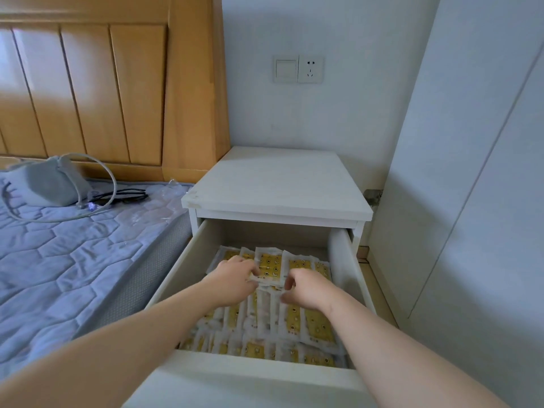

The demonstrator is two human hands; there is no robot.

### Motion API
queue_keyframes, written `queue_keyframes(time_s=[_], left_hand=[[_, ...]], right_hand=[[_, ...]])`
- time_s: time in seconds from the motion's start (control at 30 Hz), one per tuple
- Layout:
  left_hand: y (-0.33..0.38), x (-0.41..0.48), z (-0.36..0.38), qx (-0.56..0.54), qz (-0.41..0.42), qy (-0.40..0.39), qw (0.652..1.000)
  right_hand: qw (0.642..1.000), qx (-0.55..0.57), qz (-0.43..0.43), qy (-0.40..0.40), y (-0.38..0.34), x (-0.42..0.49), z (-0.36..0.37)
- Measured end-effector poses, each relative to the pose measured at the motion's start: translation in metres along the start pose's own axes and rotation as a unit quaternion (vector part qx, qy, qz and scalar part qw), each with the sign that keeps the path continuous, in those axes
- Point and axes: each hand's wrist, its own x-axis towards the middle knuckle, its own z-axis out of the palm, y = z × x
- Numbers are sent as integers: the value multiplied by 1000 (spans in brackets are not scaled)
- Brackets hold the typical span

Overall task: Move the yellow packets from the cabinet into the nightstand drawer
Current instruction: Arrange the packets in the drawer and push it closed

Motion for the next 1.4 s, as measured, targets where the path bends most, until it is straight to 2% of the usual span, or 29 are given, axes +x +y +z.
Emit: queue_keyframes(time_s=[0.2,0.33,0.43,0.57,0.77,0.93,1.07,1.17,1.27,1.4], left_hand=[[6,-15,1,-29,-20,127,991],[0,-8,0,-14,-37,120,992],[-9,-3,2,-34,-85,93,991],[-11,1,7,-50,-96,74,991],[-11,-6,10,-69,-103,66,990],[0,-33,-5,-84,-106,0,991],[7,-63,-26,-60,-118,-80,988],[14,-87,-51,-45,-120,-113,985],[20,-109,-78,-64,-103,-154,981],[21,-138,-89,-86,-85,-245,962]], right_hand=[[996,53,-2,66,1,-9,9],[997,51,22,59,5,0,10],[997,55,29,53,8,7,12],[995,58,33,73,9,10,14],[989,33,-43,138,4,3,22],[995,35,-14,94,-17,-25,10],[1000,10,26,2,-39,-63,-11],[997,4,46,-59,-54,-96,-28],[992,-23,56,-110,-66,-121,-43],[977,-40,84,-194,-70,-141,-47]])
